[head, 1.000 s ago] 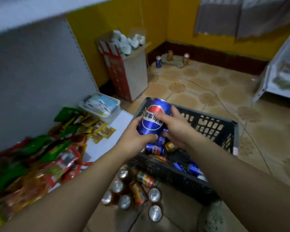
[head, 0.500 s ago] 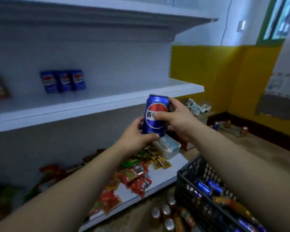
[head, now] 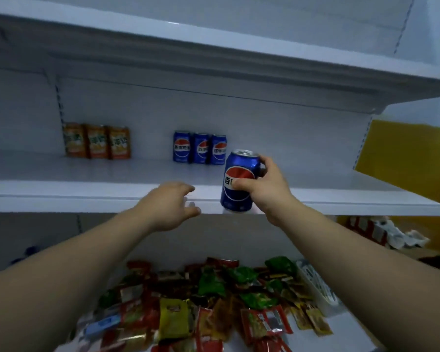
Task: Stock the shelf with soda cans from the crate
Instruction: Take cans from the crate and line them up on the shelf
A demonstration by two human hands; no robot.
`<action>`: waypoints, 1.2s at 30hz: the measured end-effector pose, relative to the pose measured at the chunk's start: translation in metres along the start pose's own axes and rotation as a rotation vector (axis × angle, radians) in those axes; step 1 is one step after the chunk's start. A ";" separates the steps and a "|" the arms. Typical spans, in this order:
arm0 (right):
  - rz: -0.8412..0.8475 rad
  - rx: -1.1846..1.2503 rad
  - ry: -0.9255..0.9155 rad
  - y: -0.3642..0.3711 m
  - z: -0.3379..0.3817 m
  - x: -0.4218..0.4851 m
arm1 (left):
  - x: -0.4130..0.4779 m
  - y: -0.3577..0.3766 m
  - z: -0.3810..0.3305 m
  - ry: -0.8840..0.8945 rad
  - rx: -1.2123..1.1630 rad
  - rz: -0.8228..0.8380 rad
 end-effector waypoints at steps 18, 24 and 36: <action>0.086 -0.306 -0.112 0.120 -0.016 0.193 | 0.053 0.017 0.103 -0.236 0.235 0.238; -0.047 -0.510 -0.162 0.142 -0.022 0.217 | 0.052 0.018 0.105 -0.222 0.229 0.229; -0.006 -0.575 -0.124 0.160 -0.024 0.258 | 0.051 0.019 0.105 -0.200 0.229 0.213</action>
Point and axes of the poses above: each hand's wrist, its own x-axis towards the middle knuckle, its own y-axis out of the palm, z = x × y, the point moved 1 cm from there along x, towards the middle knuckle, and after that the axes turned 15 degrees about y, right-handed, at the moved point
